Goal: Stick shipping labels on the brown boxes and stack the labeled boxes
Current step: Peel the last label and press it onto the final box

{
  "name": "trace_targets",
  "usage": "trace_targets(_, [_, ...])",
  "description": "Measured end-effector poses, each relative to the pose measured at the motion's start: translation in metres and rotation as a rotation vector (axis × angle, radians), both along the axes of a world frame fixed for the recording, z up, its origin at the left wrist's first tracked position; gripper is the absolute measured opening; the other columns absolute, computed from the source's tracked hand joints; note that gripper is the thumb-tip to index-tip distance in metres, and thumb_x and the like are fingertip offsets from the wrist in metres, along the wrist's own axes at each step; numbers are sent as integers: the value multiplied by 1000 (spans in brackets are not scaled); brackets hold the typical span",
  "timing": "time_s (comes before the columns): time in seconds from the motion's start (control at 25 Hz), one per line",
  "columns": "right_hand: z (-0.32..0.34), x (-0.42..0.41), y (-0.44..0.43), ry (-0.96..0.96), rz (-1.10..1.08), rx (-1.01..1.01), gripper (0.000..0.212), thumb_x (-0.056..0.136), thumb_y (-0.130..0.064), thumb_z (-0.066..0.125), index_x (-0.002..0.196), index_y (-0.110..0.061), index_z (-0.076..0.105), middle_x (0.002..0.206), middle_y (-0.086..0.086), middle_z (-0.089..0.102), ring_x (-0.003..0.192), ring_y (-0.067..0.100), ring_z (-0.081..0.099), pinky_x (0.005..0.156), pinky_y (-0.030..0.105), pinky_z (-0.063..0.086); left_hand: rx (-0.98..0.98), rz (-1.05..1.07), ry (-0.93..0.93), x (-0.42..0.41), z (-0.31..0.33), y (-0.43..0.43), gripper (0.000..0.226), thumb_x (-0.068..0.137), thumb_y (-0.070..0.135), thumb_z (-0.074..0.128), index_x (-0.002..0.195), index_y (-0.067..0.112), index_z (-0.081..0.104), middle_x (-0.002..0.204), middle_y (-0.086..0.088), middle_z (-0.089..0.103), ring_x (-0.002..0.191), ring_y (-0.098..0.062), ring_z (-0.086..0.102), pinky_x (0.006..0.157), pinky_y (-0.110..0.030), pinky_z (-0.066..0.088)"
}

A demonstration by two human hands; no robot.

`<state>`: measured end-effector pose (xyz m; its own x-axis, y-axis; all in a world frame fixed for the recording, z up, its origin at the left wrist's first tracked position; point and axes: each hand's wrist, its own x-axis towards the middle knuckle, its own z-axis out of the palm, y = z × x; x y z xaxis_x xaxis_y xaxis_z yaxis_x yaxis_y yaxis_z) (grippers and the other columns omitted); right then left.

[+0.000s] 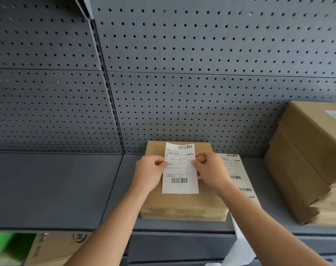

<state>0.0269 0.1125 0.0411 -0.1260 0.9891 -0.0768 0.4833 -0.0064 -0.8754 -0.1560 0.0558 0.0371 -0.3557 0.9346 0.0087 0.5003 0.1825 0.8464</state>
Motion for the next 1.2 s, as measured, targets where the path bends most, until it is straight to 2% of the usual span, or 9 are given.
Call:
trace_targets(0.12, [-6, -2, 3, -104, -7, 60, 22, 93, -14, 65, 113, -18, 56, 78, -4, 61, 81, 15, 65, 72, 44, 61, -32, -8, 120, 1, -2, 6, 19, 98, 19, 64, 104, 13, 81, 101, 3, 80, 91, -17, 71, 79, -26, 54])
trace_targets(0.28, [-8, -6, 4, -208, -9, 96, 27, 94, -13, 62, 119, -17, 51, 82, -5, 59, 73, 9, 54, 63, 31, 49, -90, 5, 186, 2, -4, 15, 15, 95, 17, 70, 107, 14, 78, 97, -1, 77, 85, -17, 67, 71, -27, 50])
trace_targets(0.44, [-8, -12, 3, -306, 9, 122, 24, 93, -14, 59, 115, -17, 48, 97, 6, 66, 79, 21, 62, 69, 37, 55, -131, 26, 261, 1, -8, 22, 19, 91, 19, 74, 108, 12, 68, 99, -2, 71, 86, -18, 67, 69, -29, 50])
trace_targets(0.64, [-10, -17, 3, -450, 57, 162, 21, 92, -17, 58, 107, -15, 43, 88, 8, 65, 78, 32, 65, 67, 44, 58, -176, 20, 315, 0, -8, 23, 25, 90, 25, 76, 102, 12, 59, 96, -4, 67, 83, -23, 67, 73, -40, 58])
trace_targets(0.72, [-11, -15, 2, -533, 71, 187, 21, 92, -21, 58, 107, -15, 43, 91, 6, 63, 81, 32, 63, 67, 42, 56, -131, 0, 340, -1, -7, 19, 27, 91, 26, 75, 110, 13, 59, 104, -3, 66, 89, -22, 66, 76, -39, 58])
trace_targets(0.8, [-13, -11, 1, -623, 80, 296, 20, 94, -22, 54, 111, -13, 50, 102, 5, 61, 90, 30, 61, 69, 37, 51, -11, -81, 472, 1, -8, 13, 34, 97, 27, 66, 128, 16, 59, 125, 0, 62, 113, -19, 61, 88, -33, 53])
trace_targets(0.92, [-22, -13, 2, -666, 192, 498, 35, 96, -19, 49, 128, -11, 58, 127, 5, 59, 115, 28, 57, 88, 39, 50, 101, -279, 665, 7, -14, 11, 49, 108, 29, 42, 155, 15, 39, 161, 0, 37, 150, -15, 30, 120, -28, 25])
trace_targets(1.0, [-25, -18, 4, -678, 316, 481, 45, 99, -21, 43, 143, -13, 48, 147, 2, 50, 137, 24, 44, 109, 43, 40, 38, -389, 728, 9, -19, 17, 54, 111, 31, 29, 161, 14, 22, 170, -1, 18, 157, -13, 10, 124, -26, 1])
trace_targets(1.2, [-30, -26, 3, -809, 447, 376, 55, 106, -31, 26, 159, -20, 19, 168, -3, 16, 155, 14, 10, 125, 47, 8, -119, -459, 800, 8, -27, 25, 58, 110, 36, 17, 163, 14, 5, 172, -2, 1, 157, -11, -1, 127, -30, -2])
